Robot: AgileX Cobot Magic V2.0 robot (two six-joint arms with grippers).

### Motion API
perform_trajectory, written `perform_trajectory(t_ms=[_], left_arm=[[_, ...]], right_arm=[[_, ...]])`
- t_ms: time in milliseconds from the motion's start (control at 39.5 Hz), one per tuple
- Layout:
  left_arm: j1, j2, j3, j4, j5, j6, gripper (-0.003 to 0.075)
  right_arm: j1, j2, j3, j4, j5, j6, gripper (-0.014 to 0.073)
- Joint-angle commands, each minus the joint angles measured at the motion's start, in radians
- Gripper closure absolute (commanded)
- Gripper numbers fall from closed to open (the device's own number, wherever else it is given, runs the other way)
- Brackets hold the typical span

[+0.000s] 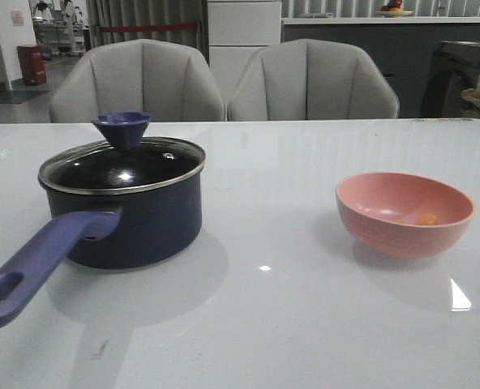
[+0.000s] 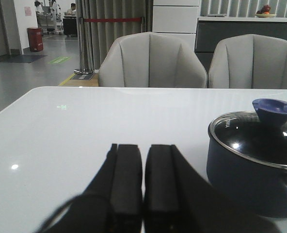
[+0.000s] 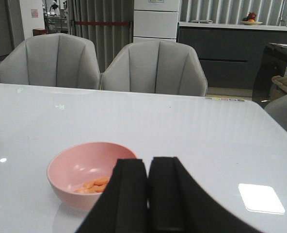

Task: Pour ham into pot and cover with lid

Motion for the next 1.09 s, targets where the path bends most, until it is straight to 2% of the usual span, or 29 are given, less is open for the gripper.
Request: perform_trajectory(t_ms=[0, 836, 1064], left_arm=[[0.002, -0.022, 0.031, -0.008, -0.081, -0.004, 0.0607], [0.002, -0.022, 0.031, -0.008, -0.081, -0.004, 0.0607], [0.004, -0.022, 0.029, -0.01, -0.153, -0.004, 0.0607]], right_arm=[[-0.005, -0.019, 0.008, -0.012, -0.075, -0.001, 0.0449], [-0.005, -0.019, 0.008, -0.012, -0.075, -0.001, 0.0449], [-0.005, -0.019, 0.008, -0.012, -0.075, -0.001, 0.0449]])
